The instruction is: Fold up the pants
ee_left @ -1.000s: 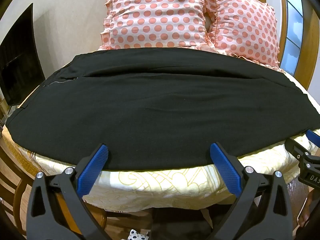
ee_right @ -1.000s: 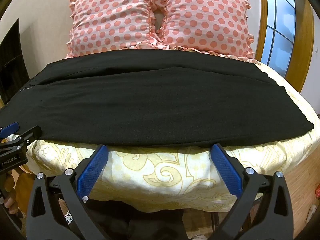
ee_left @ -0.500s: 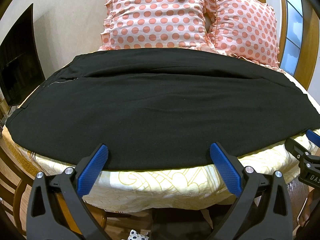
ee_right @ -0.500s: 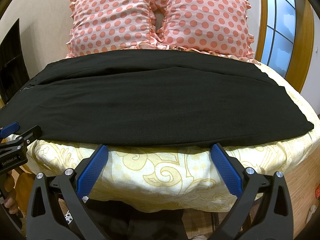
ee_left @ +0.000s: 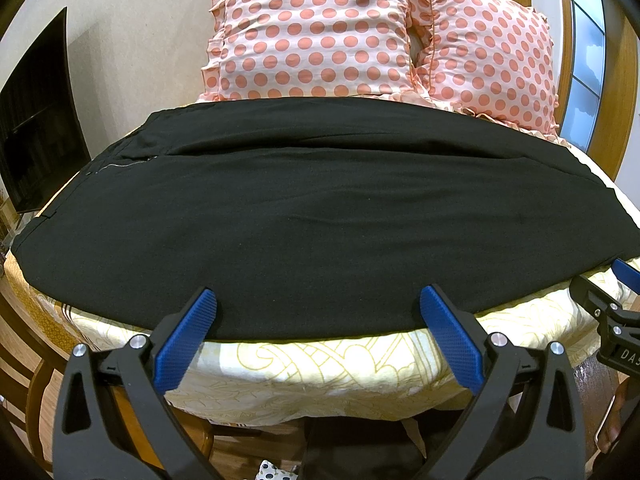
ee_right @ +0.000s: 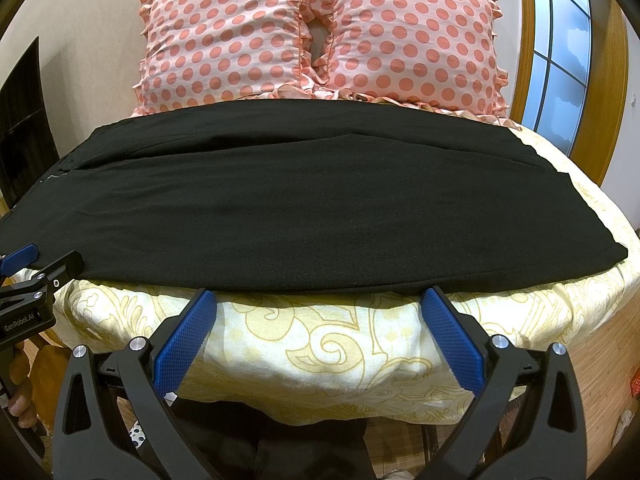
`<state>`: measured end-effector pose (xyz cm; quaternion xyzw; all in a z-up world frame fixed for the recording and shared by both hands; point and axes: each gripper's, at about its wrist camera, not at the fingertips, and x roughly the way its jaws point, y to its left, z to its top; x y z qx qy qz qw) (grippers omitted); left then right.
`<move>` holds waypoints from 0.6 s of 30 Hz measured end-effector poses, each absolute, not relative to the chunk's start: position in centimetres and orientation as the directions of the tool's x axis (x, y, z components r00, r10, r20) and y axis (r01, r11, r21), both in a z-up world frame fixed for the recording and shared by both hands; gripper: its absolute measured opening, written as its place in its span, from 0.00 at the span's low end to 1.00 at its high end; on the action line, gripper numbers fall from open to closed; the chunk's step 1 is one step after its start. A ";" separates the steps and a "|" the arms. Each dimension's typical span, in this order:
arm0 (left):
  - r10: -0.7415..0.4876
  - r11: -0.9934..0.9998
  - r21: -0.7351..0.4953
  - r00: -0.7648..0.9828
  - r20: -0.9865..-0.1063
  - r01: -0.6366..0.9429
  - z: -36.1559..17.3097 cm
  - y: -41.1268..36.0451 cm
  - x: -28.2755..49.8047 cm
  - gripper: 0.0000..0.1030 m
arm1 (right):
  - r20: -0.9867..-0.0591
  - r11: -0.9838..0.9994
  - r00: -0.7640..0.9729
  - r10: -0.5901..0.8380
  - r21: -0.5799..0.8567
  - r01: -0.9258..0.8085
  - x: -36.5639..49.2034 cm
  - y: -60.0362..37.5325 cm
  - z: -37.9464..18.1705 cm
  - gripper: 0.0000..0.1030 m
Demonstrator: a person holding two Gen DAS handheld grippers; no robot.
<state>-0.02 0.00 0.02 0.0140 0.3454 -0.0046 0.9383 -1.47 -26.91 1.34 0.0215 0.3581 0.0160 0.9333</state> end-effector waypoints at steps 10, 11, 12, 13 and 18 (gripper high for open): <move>0.001 1.000 0.023 0.762 -0.647 0.018 0.0 0.0 0.0 0.98 | -0.667 0.999 0.744 0.045 0.051 -0.015 -1.5 -26.9 1.4 0.99; 0.001 1.000 0.023 0.762 -0.647 0.018 0.0 0.0 0.0 0.98 | -0.668 0.999 0.743 0.045 0.052 -0.014 -1.4 -26.9 1.4 0.99; 0.001 1.000 0.023 0.762 -0.647 0.018 0.0 0.0 0.0 0.98 | -0.667 0.999 0.743 0.045 0.051 -0.015 -1.5 -26.9 1.4 0.99; 0.001 1.000 0.023 0.762 -0.647 0.018 0.0 0.0 0.0 0.98 | -0.667 0.999 0.744 0.045 0.051 -0.015 -1.5 -26.9 1.5 0.99; 0.001 1.000 0.023 0.763 -0.647 0.018 0.0 0.0 0.0 0.98 | -0.667 0.999 0.744 0.045 0.051 -0.015 -1.5 -26.9 1.5 0.99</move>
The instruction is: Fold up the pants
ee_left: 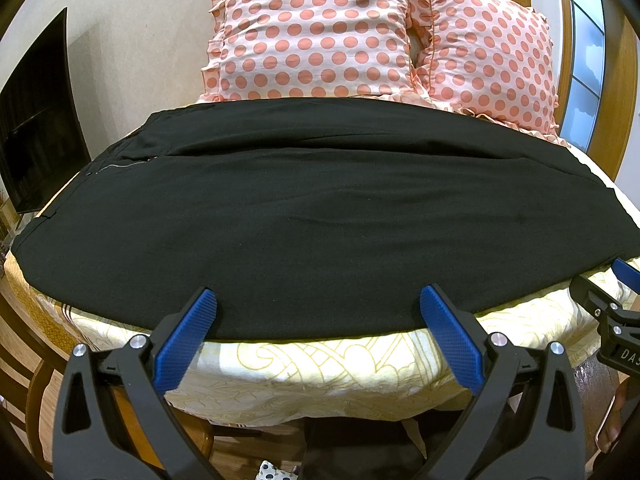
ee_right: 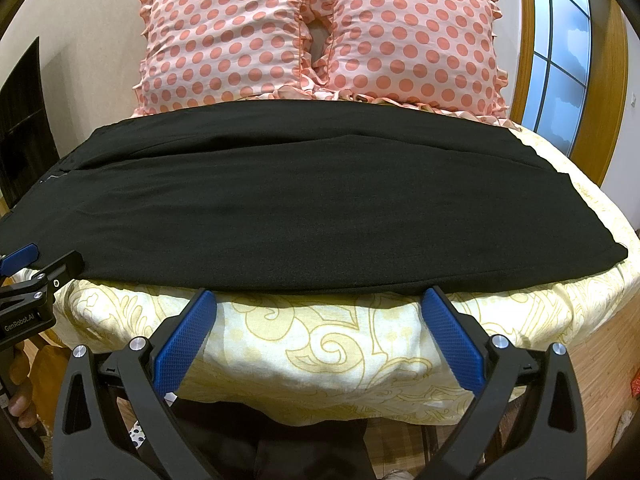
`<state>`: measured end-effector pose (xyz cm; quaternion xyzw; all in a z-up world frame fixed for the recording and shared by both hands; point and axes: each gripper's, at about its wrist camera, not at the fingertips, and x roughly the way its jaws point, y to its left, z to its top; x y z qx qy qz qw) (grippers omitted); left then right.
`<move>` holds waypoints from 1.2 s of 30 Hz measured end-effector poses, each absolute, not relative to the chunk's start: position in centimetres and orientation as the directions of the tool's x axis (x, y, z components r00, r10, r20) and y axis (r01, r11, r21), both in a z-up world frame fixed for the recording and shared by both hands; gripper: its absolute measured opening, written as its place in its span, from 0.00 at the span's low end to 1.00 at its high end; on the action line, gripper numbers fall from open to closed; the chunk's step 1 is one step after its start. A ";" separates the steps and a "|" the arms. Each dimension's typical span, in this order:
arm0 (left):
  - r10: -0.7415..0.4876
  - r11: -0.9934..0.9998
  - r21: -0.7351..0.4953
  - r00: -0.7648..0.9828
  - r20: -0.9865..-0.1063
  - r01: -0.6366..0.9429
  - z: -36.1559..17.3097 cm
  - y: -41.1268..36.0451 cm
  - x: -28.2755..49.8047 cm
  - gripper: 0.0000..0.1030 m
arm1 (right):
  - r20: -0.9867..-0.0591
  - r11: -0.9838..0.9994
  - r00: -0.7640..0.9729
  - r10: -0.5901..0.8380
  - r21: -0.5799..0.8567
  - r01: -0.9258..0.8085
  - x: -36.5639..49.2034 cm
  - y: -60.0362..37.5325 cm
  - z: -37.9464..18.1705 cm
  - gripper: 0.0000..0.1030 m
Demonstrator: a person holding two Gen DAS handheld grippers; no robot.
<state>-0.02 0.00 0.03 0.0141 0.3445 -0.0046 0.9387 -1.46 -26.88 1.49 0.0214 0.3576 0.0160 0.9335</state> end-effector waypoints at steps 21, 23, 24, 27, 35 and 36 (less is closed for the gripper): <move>0.001 1.000 0.023 0.764 -0.645 0.018 0.0 0.0 0.0 0.98 | -0.666 0.999 0.744 0.045 0.052 -0.014 -1.5 -26.9 1.5 0.99; 0.001 1.000 0.023 0.764 -0.646 0.018 0.0 0.0 0.0 0.98 | -0.666 0.999 0.744 0.045 0.052 -0.014 -1.4 -26.9 1.5 0.99; 0.001 1.000 0.023 0.763 -0.646 0.018 0.0 0.0 0.0 0.98 | -0.667 0.999 0.744 0.046 0.053 -0.014 -1.4 -26.9 1.5 0.99; 0.001 1.000 0.022 0.754 -0.657 0.018 0.1 0.0 0.1 0.98 | -0.666 0.998 0.745 0.046 0.053 -0.014 -1.5 -26.9 1.4 0.99; 0.003 1.000 0.024 0.749 -0.663 0.017 0.4 -0.1 0.6 0.98 | -0.651 0.999 0.758 0.049 0.050 -0.021 -1.9 -27.2 1.4 0.99; 0.001 1.000 0.023 0.749 -0.662 0.019 0.3 -0.1 0.6 0.98 | -0.650 0.998 0.758 0.053 0.050 -0.026 -1.9 -27.1 1.3 0.99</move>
